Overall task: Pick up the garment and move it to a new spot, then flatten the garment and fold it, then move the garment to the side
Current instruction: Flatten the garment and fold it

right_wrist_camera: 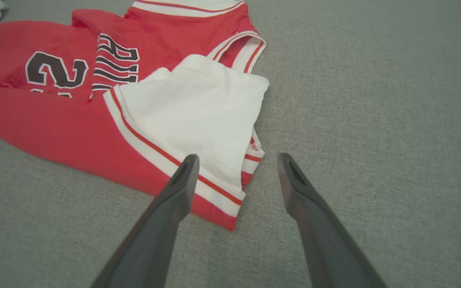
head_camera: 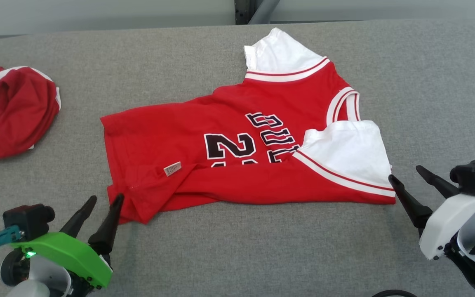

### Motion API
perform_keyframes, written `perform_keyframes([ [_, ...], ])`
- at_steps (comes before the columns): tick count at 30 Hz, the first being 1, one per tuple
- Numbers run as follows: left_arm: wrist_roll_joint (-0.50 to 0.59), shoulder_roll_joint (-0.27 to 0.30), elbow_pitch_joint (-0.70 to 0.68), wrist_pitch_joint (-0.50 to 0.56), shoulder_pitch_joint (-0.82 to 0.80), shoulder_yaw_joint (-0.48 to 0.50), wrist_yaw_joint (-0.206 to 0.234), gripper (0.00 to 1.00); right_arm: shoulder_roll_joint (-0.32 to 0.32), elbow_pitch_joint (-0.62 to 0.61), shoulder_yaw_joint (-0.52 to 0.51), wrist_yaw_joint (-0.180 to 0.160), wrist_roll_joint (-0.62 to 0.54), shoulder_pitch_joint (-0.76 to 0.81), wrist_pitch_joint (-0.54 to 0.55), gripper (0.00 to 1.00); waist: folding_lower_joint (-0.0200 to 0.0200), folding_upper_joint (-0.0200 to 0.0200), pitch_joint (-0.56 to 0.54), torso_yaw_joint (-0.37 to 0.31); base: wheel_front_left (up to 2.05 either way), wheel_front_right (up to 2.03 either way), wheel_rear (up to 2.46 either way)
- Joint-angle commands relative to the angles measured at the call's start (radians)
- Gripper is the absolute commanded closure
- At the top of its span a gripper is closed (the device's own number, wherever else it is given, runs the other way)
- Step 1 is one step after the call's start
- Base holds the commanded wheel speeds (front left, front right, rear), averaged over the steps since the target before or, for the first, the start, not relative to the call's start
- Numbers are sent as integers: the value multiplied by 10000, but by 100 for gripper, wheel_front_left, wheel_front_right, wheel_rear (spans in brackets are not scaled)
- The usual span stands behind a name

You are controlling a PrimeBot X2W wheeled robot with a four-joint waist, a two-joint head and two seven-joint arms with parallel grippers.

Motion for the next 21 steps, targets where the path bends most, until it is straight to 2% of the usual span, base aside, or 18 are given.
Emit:
perform_keyframes([
  [1,95,-62,-88,-319,219,137,195,0,100,-134,-131,-10,-138,260,-238,0,0,120,-508,-68,0,0,0],
  [6,1030,-170,-564,-1801,1271,248,1136,0,743,-844,-1018,-10,-1133,1338,-1670,0,0,120,-1306,-73,0,0,0],
  [11,2136,-550,-453,-2347,2125,370,1606,0,1379,-1055,-1325,-10,-2252,2169,-3242,0,0,120,-1970,-174,0,0,0],
  [15,3407,-1105,-154,-2409,2552,762,1431,0,1969,-702,-1542,-10,-3117,2579,-4301,0,0,120,-2214,-155,0,0,0],
  [21,4923,-2333,360,-2406,3085,2058,360,0,2806,-2,-2008,-12,-3725,2759,-4700,0,0,120,-2236,-79,0,0,0],
])
